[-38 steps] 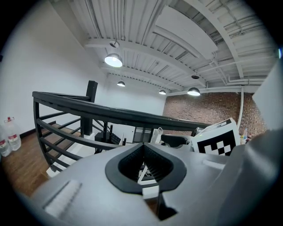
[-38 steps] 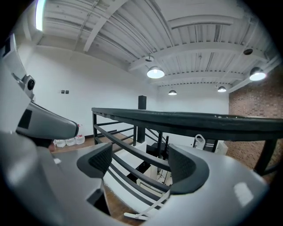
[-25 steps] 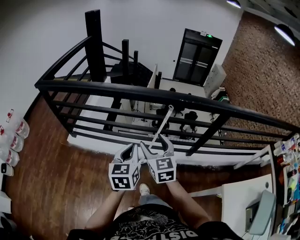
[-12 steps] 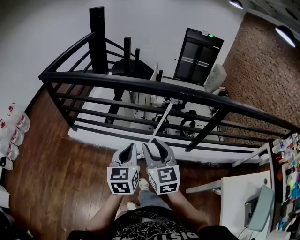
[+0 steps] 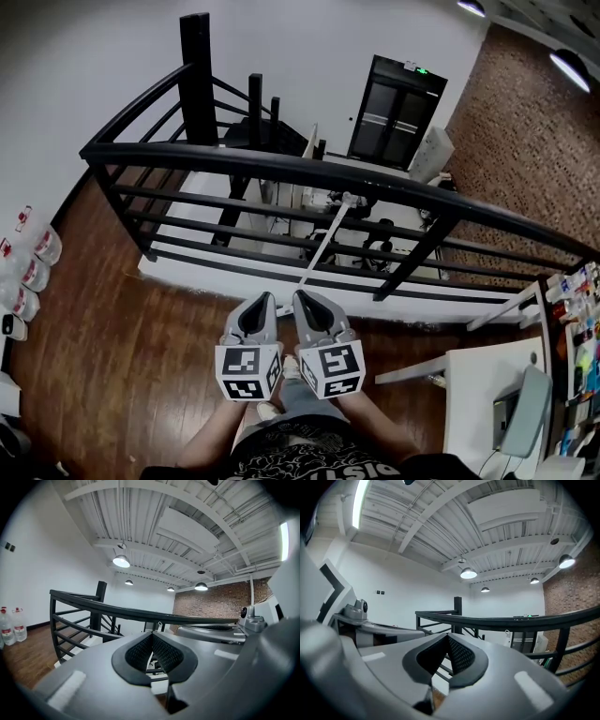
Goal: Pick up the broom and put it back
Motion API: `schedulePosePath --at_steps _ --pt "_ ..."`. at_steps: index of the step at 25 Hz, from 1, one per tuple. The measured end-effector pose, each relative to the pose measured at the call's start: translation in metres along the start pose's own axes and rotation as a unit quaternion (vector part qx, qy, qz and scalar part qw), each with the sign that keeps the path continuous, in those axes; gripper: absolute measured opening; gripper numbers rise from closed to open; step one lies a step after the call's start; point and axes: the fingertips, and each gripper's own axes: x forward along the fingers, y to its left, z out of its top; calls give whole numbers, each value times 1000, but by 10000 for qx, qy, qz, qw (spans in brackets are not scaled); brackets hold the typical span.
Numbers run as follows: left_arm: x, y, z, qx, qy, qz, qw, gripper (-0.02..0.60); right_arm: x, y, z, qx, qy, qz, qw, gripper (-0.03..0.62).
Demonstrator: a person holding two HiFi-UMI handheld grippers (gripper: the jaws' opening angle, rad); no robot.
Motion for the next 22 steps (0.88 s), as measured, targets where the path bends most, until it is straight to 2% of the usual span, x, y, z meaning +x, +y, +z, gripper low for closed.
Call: schedulePosePath --at_steps 22 --pt "-5 0 -11 -31 106 -40 9999 5 2 6 -6 83 56 99 9999 3"
